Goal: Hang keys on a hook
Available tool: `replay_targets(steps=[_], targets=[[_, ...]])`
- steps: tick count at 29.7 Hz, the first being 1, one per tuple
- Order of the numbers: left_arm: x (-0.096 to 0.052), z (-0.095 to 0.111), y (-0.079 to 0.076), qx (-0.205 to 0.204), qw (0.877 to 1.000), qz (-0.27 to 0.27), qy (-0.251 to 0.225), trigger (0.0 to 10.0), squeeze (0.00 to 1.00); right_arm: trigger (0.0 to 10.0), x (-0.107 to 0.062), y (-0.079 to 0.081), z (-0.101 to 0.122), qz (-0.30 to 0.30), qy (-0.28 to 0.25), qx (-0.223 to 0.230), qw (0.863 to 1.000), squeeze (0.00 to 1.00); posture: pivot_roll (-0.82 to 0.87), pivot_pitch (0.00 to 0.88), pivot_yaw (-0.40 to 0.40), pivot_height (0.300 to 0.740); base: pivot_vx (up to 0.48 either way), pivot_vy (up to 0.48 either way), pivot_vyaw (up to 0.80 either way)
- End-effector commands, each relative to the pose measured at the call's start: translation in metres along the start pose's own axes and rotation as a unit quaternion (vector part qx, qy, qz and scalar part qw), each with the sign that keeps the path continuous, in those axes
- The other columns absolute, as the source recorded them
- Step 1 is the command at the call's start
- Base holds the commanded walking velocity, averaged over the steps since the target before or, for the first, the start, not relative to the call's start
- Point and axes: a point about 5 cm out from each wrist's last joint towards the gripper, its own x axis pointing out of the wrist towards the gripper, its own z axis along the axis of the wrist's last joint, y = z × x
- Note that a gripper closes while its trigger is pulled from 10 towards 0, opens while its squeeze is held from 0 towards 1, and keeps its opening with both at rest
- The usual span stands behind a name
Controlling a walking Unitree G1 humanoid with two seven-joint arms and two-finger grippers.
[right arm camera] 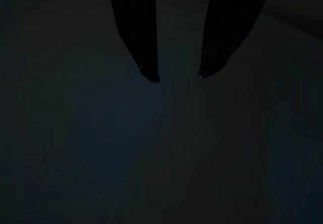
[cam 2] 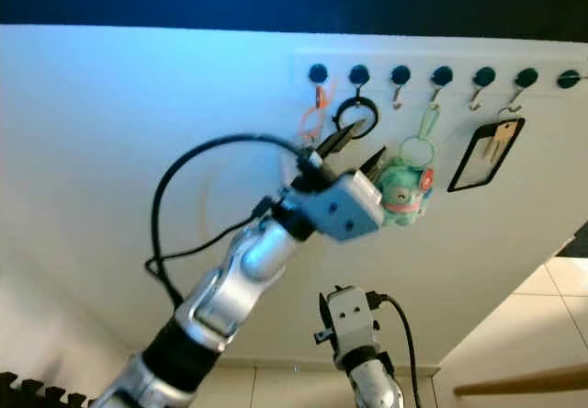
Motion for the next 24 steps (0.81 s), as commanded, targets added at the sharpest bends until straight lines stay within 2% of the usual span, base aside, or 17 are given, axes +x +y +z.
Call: replay_targets(steps=[1, 2, 3, 5, 7, 8, 9, 10, 12, 13, 14, 17, 18, 20, 21, 24], targets=[[-0.022, 0.0, 0.008, 0.021, 1.0, 0.01, -0.003, 10.0, 0.0, 10.0, -0.008, -0.002, -0.007, -0.007, 0.009, -0.004, 1.0, 0.0, 0.13, 0.199, 0.01, 0.74, 0.0, 0.0, 0.0], [-0.032, -0.003, 0.01, 0.023, 1.0, 0.012, 0.007, 10.0, 0.0, 10.0, -0.01, -0.004, -0.008, -0.011, 0.012, -0.005, 1.0, 0.0, 0.13, 0.199, 0.01, 0.74, 0.0, 0.0, 0.0], [-0.055, -0.011, 0.016, 0.027, 0.999, 0.011, 0.045, 10.0, 0.0, 10.0, -0.015, -0.008, -0.014, -0.019, 0.021, -0.014, 0.999, 0.0, 0.13, 0.201, 0.009, 0.74, 0.0, 0.0, 0.0], [-0.06, -0.012, 0.017, 0.028, 0.998, 0.01, 0.053, 10.0, 0.0, 10.0, -0.017, -0.009, -0.015, -0.021, 0.023, -0.016, 0.999, 0.0, 0.13, 0.201, 0.009, 0.74, 0.0, 0.0, 0.0], [-0.085, -0.025, 0.021, 0.035, 0.993, 0.01, 0.112, 10.0, 0.0, 10.0, -0.022, -0.016, -0.02, -0.035, 0.032, -0.023, 0.999, 0.0, 0.14, 0.202, 0.004, 0.74, 0.0, 0.0, 0.0], [-0.105, -0.035, 0.025, 0.037, 0.986, 0.018, 0.163, 10.0, 0.0, 10.0, -0.027, -0.021, -0.023, -0.045, 0.038, -0.03, 0.998, 0.0, 0.14, 0.201, 0.0, 0.74, 0.0, 0.0, 0.0], [-0.105, -0.035, 0.025, 0.037, 0.986, 0.018, 0.163, 10.0, 0.0, 10.0, -0.027, -0.021, -0.023, -0.045, 0.038, -0.03, 0.998, 0.0, 0.14, 0.201, 0.0, 0.74, 0.0, 0.0, 0.0], [-0.117, -0.041, 0.026, 0.032, 0.979, 0.028, 0.197, 10.0, 0.0, 10.0, -0.029, -0.024, -0.024, -0.052, 0.039, -0.034, 0.997, 0.0, 0.14, 0.201, -0.001, 0.74, 0.0, 0.0, 0.0], [-0.153, -0.061, 0.03, 0.01, 0.949, 0.072, 0.306, 10.0, 0.0, 10.0, -0.032, -0.031, -0.023, -0.072, 0.035, -0.041, 0.996, 0.0, 0.14, 0.198, -0.005, 0.74, 0.0, 0.0, 0.0], [-0.163, -0.065, 0.031, 0.004, 0.939, 0.086, 0.334, 10.0, 0.0, 10.0, -0.033, -0.033, -0.023, -0.077, 0.033, -0.042, 0.996, 0.0, 0.14, 0.198, -0.005, 0.74, 0.0, 0.0, 0.0], [-0.178, -0.072, 0.031, -0.01, 0.921, 0.103, 0.376, 10.0, 0.0, 10.0, -0.034, -0.036, -0.022, -0.083, 0.03, -0.043, 0.995, 0.0, 0.14, 0.196, -0.008, 0.74, 0.0, 0.0, 0.0], [-0.205, -0.082, 0.03, -0.036, 0.884, 0.141, 0.445, 10.0, 0.0, 10.0, -0.036, -0.041, -0.02, -0.097, 0.022, -0.043, 0.994, 0.0, 0.13, 0.192, -0.014, 0.74, 0.0, 0.0, 0.0], [-0.209, -0.082, 0.03, -0.04, 0.879, 0.147, 0.452, 10.0, 0.0, 10.0, -0.037, -0.042, -0.019, -0.099, 0.021, -0.043, 0.994, 0.0, 0.13, 0.192, -0.014, 0.74, 0.0, 0.0, 0.0], [-0.237, -0.089, 0.025, -0.072, 0.835, 0.181, 0.514, 10.0, 0.0, 10.0, -0.04, -0.045, -0.019, -0.105, 0.022, -0.044, 0.993, 0.0, 0.13, 0.186, -0.017, 0.74, 0.0, 0.0, 0.0], [-0.246, -0.092, 0.022, -0.09, 0.816, 0.19, 0.539, 10.0, 0.0, 10.0, -0.042, -0.046, -0.021, -0.111, 0.025, -0.04, 0.993, 0.0, 0.13, 0.184, -0.019, 0.74, 0.0, 0.0, 0.0], [-0.263, -0.095, 0.016, -0.135, 0.776, 0.213, 0.578, 10.0, 0.0, 10.0, -0.045, -0.05, -0.023, -0.125, 0.031, -0.026, 0.991, 0.0, 0.12, 0.178, -0.018, 0.74, 0.0, 0.0, 0.0]])
